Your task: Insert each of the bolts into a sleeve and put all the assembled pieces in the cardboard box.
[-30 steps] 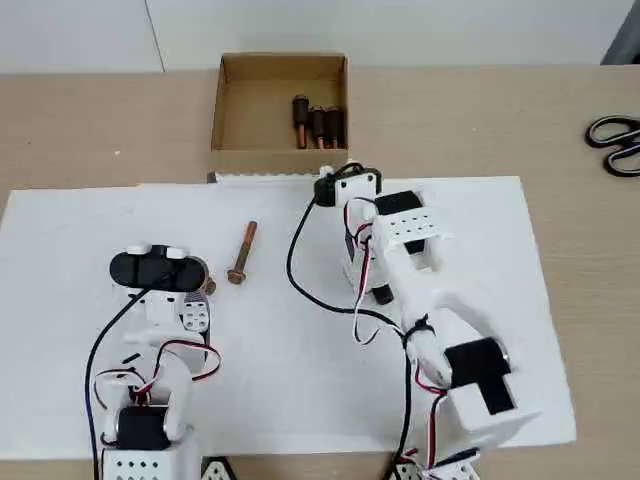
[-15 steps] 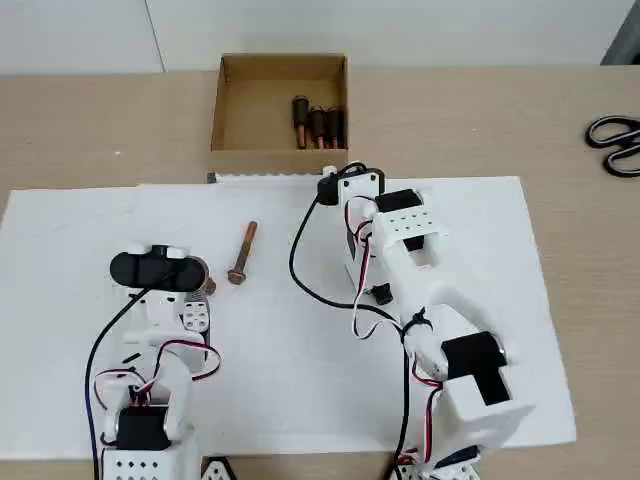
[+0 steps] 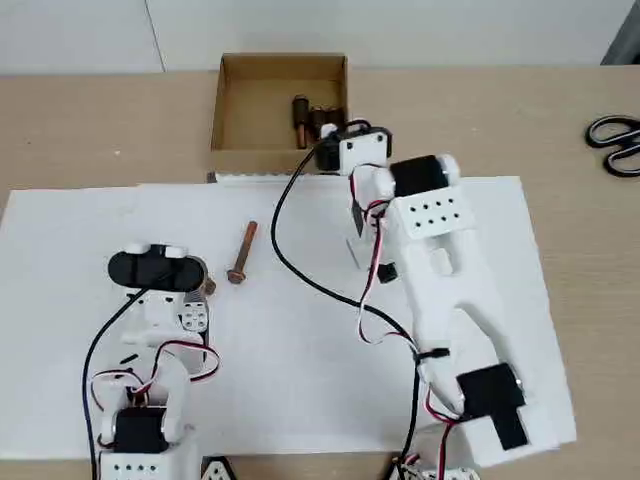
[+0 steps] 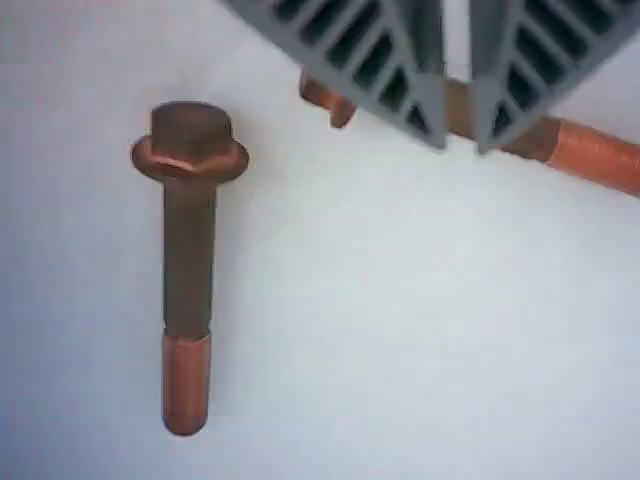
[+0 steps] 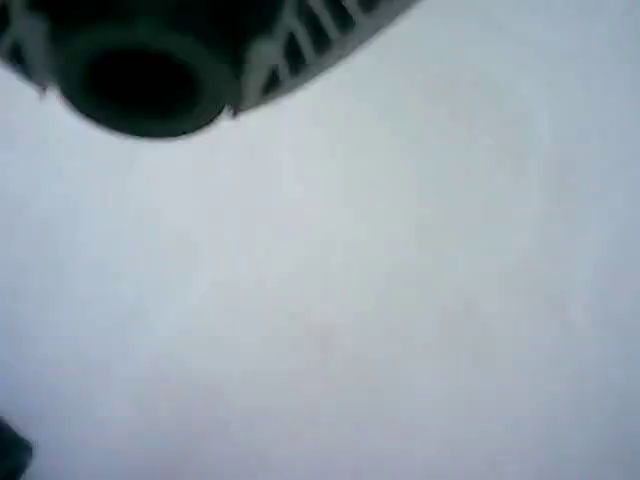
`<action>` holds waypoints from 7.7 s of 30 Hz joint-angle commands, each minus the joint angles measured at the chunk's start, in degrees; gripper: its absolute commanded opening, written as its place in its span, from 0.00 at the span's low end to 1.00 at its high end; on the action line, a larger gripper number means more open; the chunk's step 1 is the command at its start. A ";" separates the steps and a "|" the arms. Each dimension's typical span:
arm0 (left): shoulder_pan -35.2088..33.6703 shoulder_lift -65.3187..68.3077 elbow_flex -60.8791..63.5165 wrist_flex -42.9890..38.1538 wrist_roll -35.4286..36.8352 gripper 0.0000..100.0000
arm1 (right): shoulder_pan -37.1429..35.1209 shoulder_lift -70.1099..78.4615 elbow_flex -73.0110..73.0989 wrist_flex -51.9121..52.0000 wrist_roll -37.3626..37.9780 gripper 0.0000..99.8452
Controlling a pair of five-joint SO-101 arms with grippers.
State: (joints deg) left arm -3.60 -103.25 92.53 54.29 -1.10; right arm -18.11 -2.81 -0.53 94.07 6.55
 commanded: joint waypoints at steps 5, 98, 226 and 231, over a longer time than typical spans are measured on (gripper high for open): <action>-0.44 0.88 -15.52 9.85 -5.80 0.04 | 5.67 -8.57 -2.81 2.77 0.09 0.00; -2.46 125.89 -89.36 31.47 -92.66 0.10 | 21.85 -23.87 24.35 -7.96 2.81 0.00; 27.60 -0.79 -14.46 1.85 37.10 0.01 | -32.48 -101.14 87.30 -57.19 -3.34 0.00; 25.05 -0.79 -13.67 1.85 37.10 0.01 | -32.31 -101.14 86.68 -57.19 -3.25 0.00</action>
State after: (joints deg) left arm 22.59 -103.69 78.64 56.75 36.18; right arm -50.20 -102.77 91.52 38.15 2.68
